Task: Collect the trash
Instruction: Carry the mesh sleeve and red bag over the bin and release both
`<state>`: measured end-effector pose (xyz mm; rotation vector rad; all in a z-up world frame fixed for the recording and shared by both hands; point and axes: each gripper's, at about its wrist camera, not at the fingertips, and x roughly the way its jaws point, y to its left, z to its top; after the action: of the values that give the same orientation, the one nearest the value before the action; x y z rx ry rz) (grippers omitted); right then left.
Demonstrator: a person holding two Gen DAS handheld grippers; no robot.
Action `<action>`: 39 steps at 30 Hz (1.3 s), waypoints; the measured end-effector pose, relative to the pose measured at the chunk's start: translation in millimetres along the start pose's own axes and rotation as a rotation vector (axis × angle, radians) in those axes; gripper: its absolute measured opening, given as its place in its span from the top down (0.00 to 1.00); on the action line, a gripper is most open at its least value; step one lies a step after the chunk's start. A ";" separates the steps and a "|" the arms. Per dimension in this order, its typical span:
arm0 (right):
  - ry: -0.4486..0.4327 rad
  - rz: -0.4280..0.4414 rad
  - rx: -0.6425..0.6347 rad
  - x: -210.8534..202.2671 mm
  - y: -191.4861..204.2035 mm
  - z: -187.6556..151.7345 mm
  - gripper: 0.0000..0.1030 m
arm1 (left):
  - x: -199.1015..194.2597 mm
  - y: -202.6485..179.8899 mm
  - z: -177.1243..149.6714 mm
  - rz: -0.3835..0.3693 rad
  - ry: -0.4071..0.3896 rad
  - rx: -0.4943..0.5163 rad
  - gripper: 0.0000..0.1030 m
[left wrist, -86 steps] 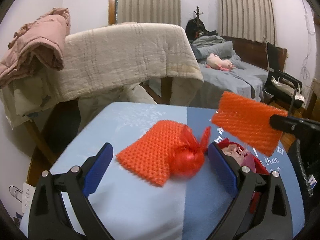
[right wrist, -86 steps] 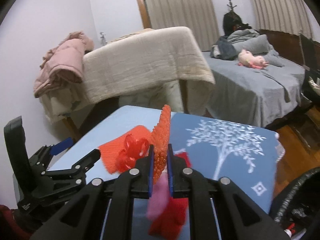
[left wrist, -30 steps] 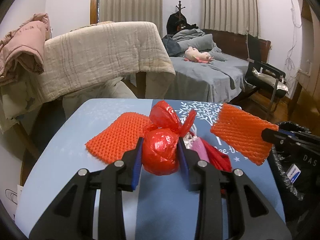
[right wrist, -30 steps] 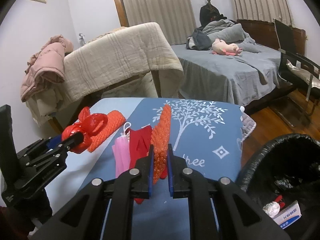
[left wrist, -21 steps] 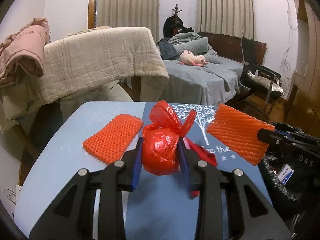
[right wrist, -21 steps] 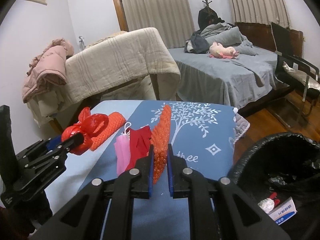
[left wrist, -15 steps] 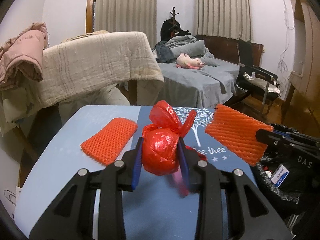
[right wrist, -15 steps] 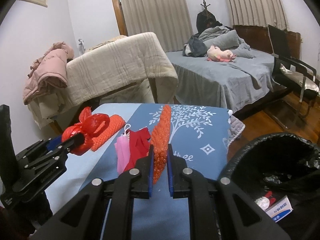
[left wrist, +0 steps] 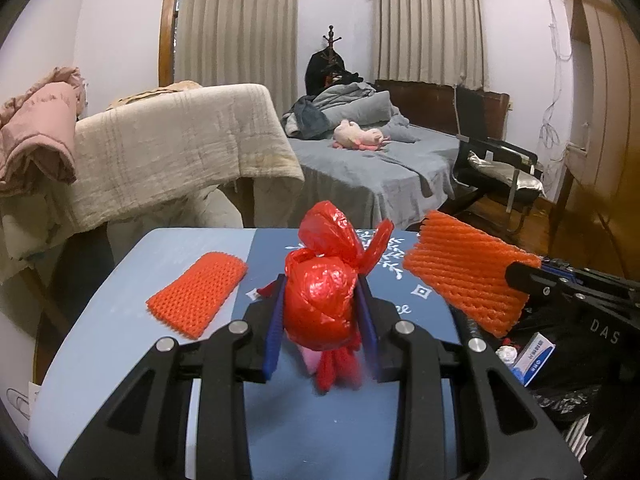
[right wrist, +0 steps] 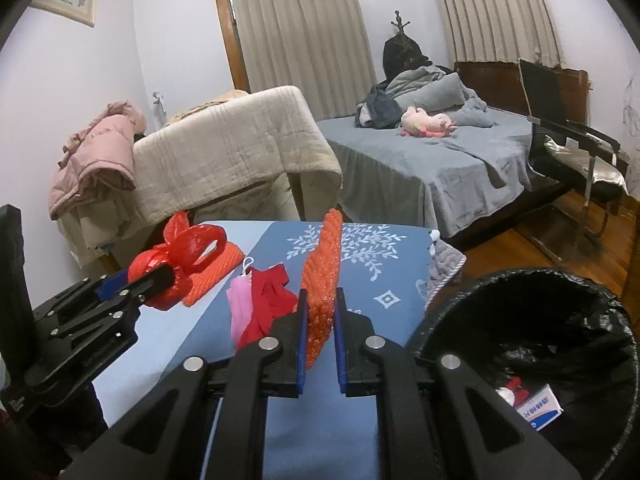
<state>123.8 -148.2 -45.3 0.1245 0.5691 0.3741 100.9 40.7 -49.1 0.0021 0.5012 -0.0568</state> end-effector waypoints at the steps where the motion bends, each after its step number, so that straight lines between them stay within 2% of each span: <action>1: -0.002 -0.002 0.002 -2.6 -1.4 -0.1 0.89 | -0.9 -1.7 0.2 -0.002 0.000 0.001 0.69; 20: -0.039 -0.091 0.045 -49.5 -41.1 -7.4 0.89 | -12.7 -53.9 6.0 -0.100 -0.015 0.051 0.69; 39: -0.051 -0.255 0.133 -89.0 -111.2 -24.6 0.89 | -0.5 -137.3 6.1 -0.270 -0.012 0.142 0.69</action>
<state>75.7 -284.5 -45.3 0.1870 0.5519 0.0851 95.9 -96.4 -41.9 0.0735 0.4820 -0.3567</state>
